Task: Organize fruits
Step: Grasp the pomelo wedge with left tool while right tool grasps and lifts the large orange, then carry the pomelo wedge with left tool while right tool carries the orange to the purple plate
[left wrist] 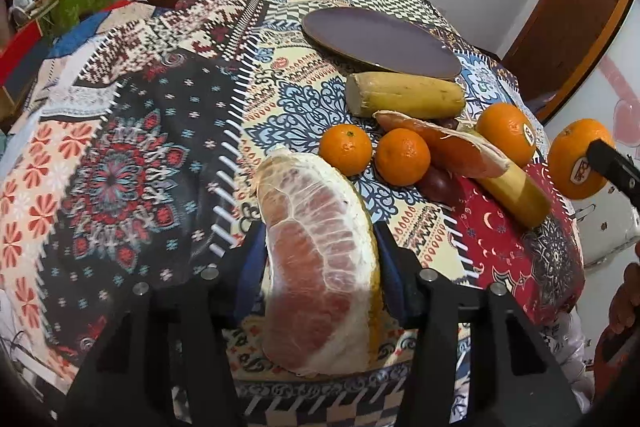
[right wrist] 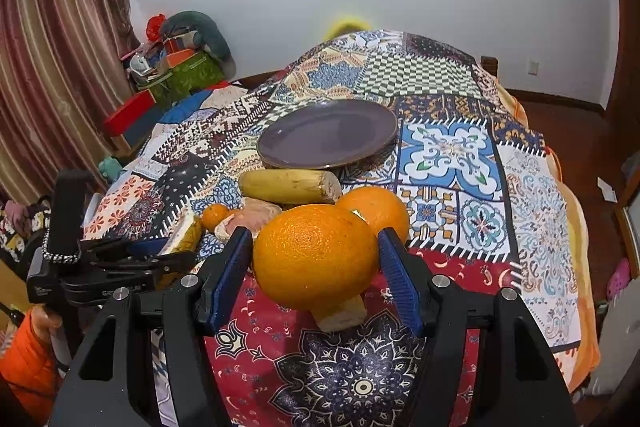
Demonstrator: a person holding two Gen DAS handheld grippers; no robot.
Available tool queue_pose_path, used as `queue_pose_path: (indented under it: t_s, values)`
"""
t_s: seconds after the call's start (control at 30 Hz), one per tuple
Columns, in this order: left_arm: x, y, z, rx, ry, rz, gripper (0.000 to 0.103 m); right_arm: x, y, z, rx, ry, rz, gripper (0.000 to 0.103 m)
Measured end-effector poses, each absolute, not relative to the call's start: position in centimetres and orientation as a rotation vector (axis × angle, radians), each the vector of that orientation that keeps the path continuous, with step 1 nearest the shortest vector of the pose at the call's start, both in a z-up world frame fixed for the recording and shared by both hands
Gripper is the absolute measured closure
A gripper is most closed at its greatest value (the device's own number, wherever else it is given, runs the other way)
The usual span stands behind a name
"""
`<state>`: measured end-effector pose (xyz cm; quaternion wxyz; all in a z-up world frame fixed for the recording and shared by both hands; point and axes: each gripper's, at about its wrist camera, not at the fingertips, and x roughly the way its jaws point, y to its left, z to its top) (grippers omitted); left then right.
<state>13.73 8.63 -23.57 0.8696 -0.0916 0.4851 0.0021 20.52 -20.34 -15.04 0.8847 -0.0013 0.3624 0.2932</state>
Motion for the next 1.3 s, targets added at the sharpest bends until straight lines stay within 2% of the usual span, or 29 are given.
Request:
queue_pose_path:
  t_s: [0.37,0.73,1.3]
  values:
    - [13.2,8.6,-18.0,-0.14,0.875,0.027,0.05,21.3,-20.8,-13.1,0.009,0.685,0.591,0.042]
    - [16.0,7.2,-12.9,-0.119,0.73,-0.008,0.05,22.9,-20.6,-10.6,0.009,0.585,0.589,0.042]
    - [22.4,6.2,-10.3,-0.088,0.641,-0.052,0.05,27.3,-19.0,-8.7,-0.03,0.471,0.586,0.042]
